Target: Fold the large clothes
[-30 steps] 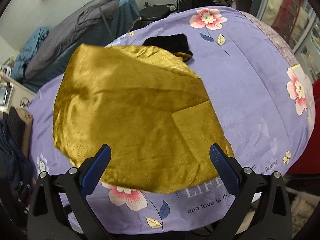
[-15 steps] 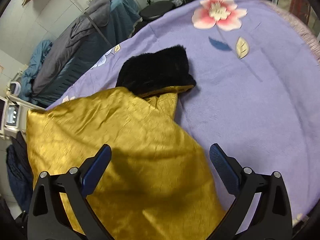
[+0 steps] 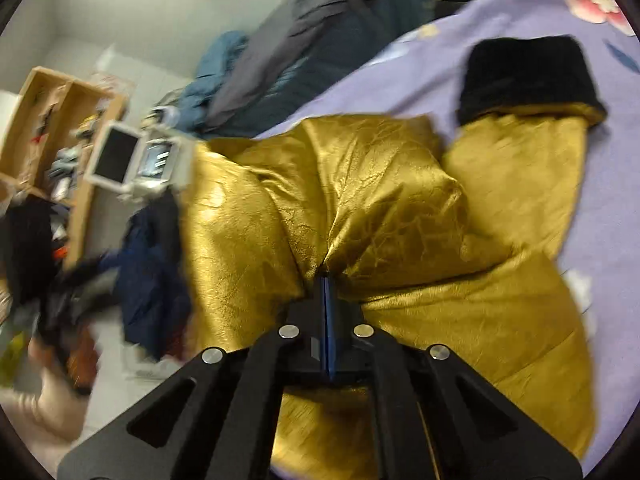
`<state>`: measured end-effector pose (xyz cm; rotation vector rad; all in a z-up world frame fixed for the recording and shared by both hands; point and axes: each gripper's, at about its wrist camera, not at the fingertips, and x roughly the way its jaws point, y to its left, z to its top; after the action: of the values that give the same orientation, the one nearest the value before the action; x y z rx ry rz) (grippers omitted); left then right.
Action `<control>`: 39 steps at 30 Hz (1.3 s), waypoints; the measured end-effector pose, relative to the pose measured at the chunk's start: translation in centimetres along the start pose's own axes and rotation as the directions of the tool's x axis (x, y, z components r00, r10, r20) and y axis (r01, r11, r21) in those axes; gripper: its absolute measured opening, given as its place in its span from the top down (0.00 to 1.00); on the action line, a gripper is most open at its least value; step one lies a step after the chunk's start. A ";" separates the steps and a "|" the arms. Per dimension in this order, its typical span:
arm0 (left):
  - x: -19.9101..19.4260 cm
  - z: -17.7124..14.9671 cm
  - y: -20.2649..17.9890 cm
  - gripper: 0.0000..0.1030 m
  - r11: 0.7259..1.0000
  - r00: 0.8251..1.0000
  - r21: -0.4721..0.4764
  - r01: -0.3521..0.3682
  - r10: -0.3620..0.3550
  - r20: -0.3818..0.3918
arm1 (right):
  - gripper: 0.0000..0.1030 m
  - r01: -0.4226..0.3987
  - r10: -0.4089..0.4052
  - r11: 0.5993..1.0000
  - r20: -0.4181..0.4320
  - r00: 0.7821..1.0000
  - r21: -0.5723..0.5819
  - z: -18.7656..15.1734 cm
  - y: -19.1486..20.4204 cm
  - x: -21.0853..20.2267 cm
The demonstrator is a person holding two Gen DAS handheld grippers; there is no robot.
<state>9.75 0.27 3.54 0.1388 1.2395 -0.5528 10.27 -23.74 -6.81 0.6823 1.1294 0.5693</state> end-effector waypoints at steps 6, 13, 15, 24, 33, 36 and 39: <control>1.5 4.7 -2.8 0.06 0.988 0.998 0.146 0.058 -0.057 -0.006 | 0.98 -0.075 0.049 0.993 -0.244 0.969 -0.096 -11.6 9.7 5.4; 14.5 9.1 -9.6 0.06 0.932 0.974 0.339 0.129 -0.055 -0.219 | 0.67 0.344 -0.364 0.931 -0.269 0.892 -0.120 -20.5 14.0 11.7; 20.0 8.8 -11.8 0.07 0.909 0.951 0.402 0.112 0.020 -0.309 | 0.32 0.370 -0.369 0.929 -0.186 0.911 -0.032 -22.0 15.3 10.8; 28.8 2.5 -16.5 0.66 0.755 0.877 0.647 0.105 0.236 -0.418 | 0.23 0.121 -0.187 0.843 0.075 0.980 0.524 -23.7 15.5 11.3; 17.2 4.3 -7.3 0.91 0.886 0.952 0.416 0.205 -0.082 -0.294 | 0.23 -0.147 0.008 0.397 0.156 0.988 0.906 -31.7 13.0 26.3; 11.8 4.1 -2.9 0.91 0.920 0.973 0.344 0.188 -0.127 -0.193 | 0.59 -0.024 -0.023 0.395 0.037 0.999 0.918 -33.5 13.2 34.0; 6.5 2.4 0.4 0.91 0.938 0.994 0.331 0.103 -0.083 -0.074 | 0.95 0.014 -0.034 0.457 0.002 0.999 0.889 -34.8 13.8 39.4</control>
<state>13.33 -2.45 -1.71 0.3867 1.2056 -0.8458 -10.47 20.64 -30.25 1.5894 1.3966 -0.1468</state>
